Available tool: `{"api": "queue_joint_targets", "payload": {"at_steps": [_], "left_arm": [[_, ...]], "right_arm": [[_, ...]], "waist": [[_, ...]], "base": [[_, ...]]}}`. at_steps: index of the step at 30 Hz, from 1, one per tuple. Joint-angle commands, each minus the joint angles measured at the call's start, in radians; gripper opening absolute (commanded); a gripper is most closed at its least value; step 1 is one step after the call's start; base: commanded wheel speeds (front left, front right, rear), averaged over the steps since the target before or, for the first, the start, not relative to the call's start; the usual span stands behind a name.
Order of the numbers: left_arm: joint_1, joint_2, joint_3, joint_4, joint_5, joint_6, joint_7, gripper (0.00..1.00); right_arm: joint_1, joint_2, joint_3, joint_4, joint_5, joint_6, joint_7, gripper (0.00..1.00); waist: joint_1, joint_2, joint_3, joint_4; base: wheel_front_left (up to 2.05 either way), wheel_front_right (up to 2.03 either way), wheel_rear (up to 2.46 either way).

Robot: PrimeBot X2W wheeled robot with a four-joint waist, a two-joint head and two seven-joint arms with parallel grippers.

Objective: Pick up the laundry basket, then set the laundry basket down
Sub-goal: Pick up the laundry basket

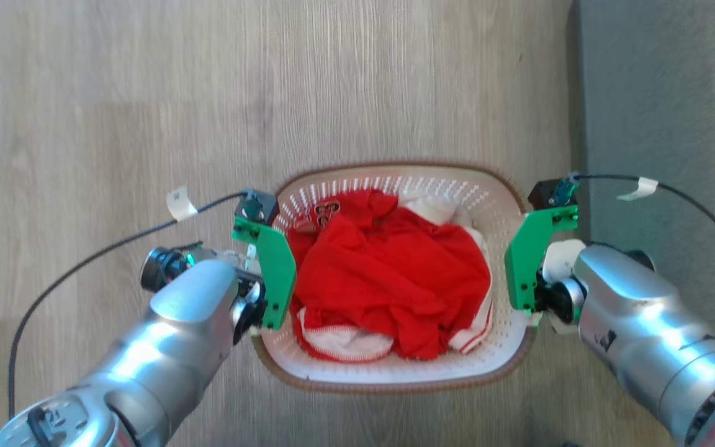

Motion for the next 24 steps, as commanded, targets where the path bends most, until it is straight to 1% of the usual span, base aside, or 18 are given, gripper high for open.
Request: {"api": "queue_joint_targets", "payload": {"at_steps": [1, 6, 12, 13, 24], "left_arm": [[0.015, 0.010, -0.013, -0.016, 0.037, -0.028, 0.016, 0.00], [0.056, 0.010, -0.014, -0.020, 0.029, -0.043, 0.068, 0.00], [0.087, 0.010, -0.014, -0.011, 0.020, -0.053, 0.086, 0.00], [0.087, 0.010, -0.014, -0.011, 0.020, -0.053, 0.086, 0.00], [0.128, 0.010, -0.014, 0.010, 0.010, -0.064, 0.138, 0.00]], "right_arm": [[0.030, 0.007, 0.021, -0.019, 0.001, 0.007, 0.007, 0.00], [0.060, 0.020, 0.040, -0.027, 0.027, 0.007, 0.034, 0.00], [0.094, 0.037, 0.062, -0.030, 0.059, 0.007, 0.053, 0.00], [0.094, 0.037, 0.062, -0.030, 0.059, 0.007, 0.053, 0.00], [0.115, 0.051, 0.087, -0.016, 0.098, 0.007, 0.078, 0.00]], "waist": [[0.0000, -0.0001, -0.084, 0.002], [0.0000, -0.0001, -0.178, 0.004], [0.0000, -0.0001, -0.298, 0.011], [0.0000, -0.0001, -0.298, 0.011], [0.0000, -0.0001, -0.441, 0.034]], "base": [[0.00, 0.00, 0.00], [0.00, 0.00, 0.00], [0.00, 0.00, 0.00], [0.00, 0.00, 0.00], [0.00, 0.00, 0.00]]}}
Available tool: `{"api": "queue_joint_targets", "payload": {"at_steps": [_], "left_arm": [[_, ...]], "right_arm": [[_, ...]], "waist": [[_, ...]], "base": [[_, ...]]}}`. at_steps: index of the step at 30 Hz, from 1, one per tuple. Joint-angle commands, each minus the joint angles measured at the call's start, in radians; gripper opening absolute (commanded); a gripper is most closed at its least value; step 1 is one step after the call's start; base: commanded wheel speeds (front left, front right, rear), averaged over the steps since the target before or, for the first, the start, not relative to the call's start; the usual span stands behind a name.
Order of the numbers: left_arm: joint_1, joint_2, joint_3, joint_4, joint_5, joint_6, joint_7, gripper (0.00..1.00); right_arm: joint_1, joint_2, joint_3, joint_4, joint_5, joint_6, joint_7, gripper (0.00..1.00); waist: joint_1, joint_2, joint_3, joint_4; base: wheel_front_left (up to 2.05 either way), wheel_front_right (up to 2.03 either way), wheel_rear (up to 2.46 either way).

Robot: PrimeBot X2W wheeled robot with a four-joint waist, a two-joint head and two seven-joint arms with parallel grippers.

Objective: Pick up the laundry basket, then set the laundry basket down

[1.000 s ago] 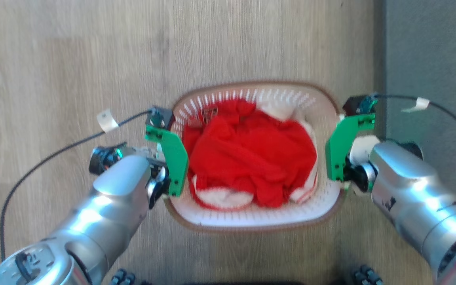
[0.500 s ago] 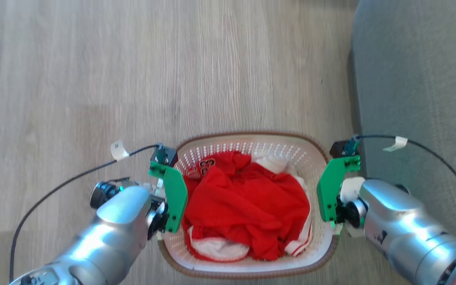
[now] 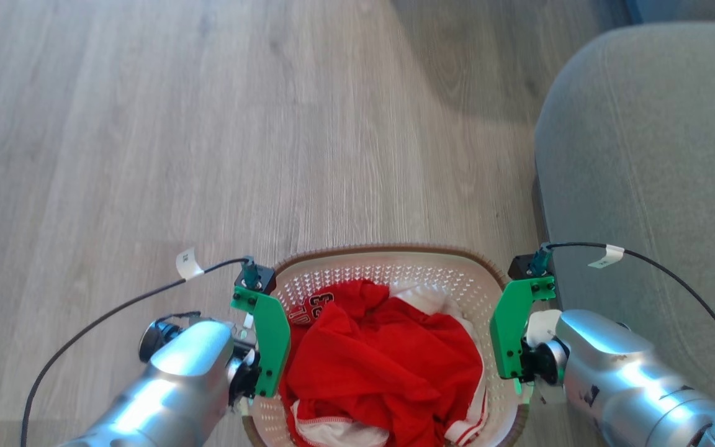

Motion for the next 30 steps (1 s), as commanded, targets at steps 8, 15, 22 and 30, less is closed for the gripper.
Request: {"api": "queue_joint_targets", "payload": {"at_steps": [8, 15, 22, 30], "left_arm": [[0.000, 0.006, -0.011, -0.022, -0.008, -0.027, 0.043, 0.00], [0.001, 0.006, -0.012, -0.026, -0.008, -0.027, 0.059, 0.00], [0.010, 0.006, -0.012, -0.032, -0.008, -0.027, 0.067, 0.00], [0.013, 0.006, -0.012, -0.029, -0.010, -0.027, 0.073, 0.00]], "right_arm": [[-0.006, 0.020, 0.016, -0.013, 0.019, 0.007, 0.005, 0.00], [-0.006, 0.027, 0.022, -0.011, 0.036, 0.007, 0.002, 0.00], [-0.002, 0.030, 0.029, -0.010, 0.050, 0.007, -0.002, 0.00], [-0.005, 0.028, 0.038, -0.009, 0.059, 0.007, -0.002, 0.00]], "waist": [[0.0001, -0.0001, -0.086, 0.023], [0.0001, -0.0001, -0.111, 0.026], [0.0001, -0.0001, -0.120, 0.029], [0.0001, -0.0001, -0.119, 0.032]], "base": [[0.00, 0.00, 0.00], [0.00, 0.00, 0.00], [0.00, 0.00, 0.00], [0.00, 0.00, 0.00]]}}
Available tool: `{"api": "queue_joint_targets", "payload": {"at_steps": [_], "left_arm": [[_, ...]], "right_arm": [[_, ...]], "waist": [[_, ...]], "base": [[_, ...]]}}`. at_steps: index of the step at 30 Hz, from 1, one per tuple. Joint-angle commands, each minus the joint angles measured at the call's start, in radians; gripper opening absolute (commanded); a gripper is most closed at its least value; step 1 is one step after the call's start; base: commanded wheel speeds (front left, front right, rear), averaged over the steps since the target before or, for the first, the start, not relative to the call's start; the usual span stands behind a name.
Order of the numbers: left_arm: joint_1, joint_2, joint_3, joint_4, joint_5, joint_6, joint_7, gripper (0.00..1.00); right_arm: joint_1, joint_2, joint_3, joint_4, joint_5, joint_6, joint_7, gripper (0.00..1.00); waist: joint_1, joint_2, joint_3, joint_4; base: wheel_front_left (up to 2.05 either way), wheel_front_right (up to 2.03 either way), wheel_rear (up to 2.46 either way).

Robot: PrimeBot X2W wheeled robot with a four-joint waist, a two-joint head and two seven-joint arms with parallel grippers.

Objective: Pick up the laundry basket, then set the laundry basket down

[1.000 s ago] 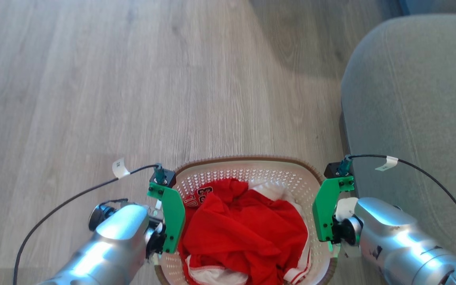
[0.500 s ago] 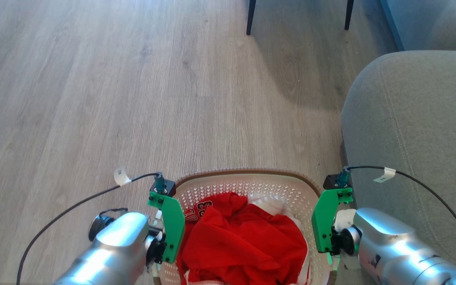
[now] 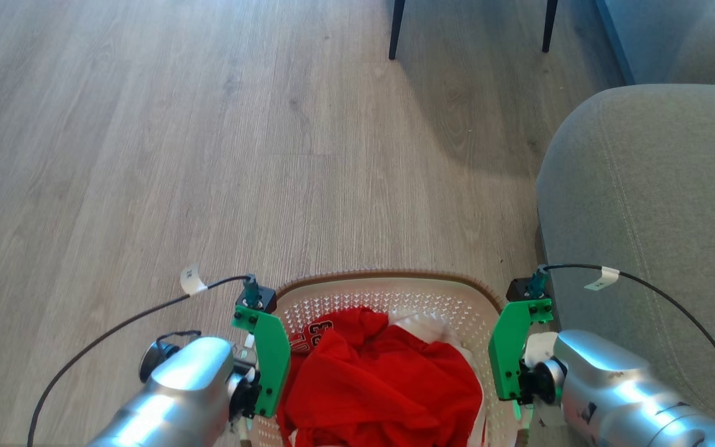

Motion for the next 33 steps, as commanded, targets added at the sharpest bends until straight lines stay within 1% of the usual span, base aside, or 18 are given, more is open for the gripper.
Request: {"api": "queue_joint_targets", "payload": {"at_steps": [1, 33], "left_arm": [[-0.025, 0.003, -0.006, -0.020, 0.007, -0.025, 0.013, 0.00], [-0.022, 0.003, -0.006, -0.005, -0.001, -0.025, 0.018, 0.00]], "right_arm": [[-0.042, 0.015, 0.001, -0.024, 0.001, 0.007, -0.019, 0.00], [-0.047, 0.015, 0.028, -0.015, 0.024, 0.007, -0.023, 0.00]], "waist": [[0.0001, 0.0001, 0.000, 0.001], [0.0001, 0.0001, -0.007, 0.002]], "base": [[0.00, 0.00, 0.00], [0.00, 0.00, 0.00]]}}
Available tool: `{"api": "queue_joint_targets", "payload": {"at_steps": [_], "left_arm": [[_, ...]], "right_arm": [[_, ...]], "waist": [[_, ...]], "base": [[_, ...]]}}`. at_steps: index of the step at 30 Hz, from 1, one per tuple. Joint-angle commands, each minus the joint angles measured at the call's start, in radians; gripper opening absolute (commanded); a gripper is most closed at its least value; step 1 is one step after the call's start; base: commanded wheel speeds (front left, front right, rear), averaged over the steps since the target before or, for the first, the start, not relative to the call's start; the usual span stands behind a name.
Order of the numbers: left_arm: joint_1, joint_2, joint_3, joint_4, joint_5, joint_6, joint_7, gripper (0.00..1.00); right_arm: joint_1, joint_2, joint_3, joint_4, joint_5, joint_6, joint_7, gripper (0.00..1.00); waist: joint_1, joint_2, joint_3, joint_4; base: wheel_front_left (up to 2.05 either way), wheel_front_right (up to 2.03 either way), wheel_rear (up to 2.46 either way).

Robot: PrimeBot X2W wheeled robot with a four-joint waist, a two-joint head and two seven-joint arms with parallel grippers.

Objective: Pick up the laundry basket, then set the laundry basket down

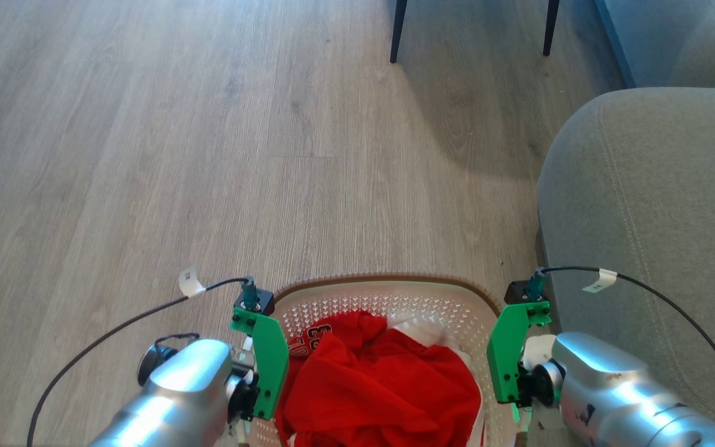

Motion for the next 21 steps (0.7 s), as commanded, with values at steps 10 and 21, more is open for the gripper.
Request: {"api": "queue_joint_targets", "payload": {"at_steps": [10, 21], "left_arm": [[-0.026, 0.003, -0.005, -0.012, 0.005, -0.025, 0.015, 0.00], [-0.024, 0.003, -0.005, -0.012, 0.005, -0.025, 0.015, 0.00]], "right_arm": [[-0.048, 0.012, 0.006, -0.015, 0.003, 0.007, -0.020, 0.00], [-0.046, 0.012, 0.011, -0.017, 0.009, 0.007, -0.021, 0.00]], "waist": [[0.0001, 0.0000, -0.003, 0.001], [0.0001, 0.0000, -0.007, 0.002]], "base": [[0.00, 0.00, 0.00], [0.00, 0.00, 0.00]]}}
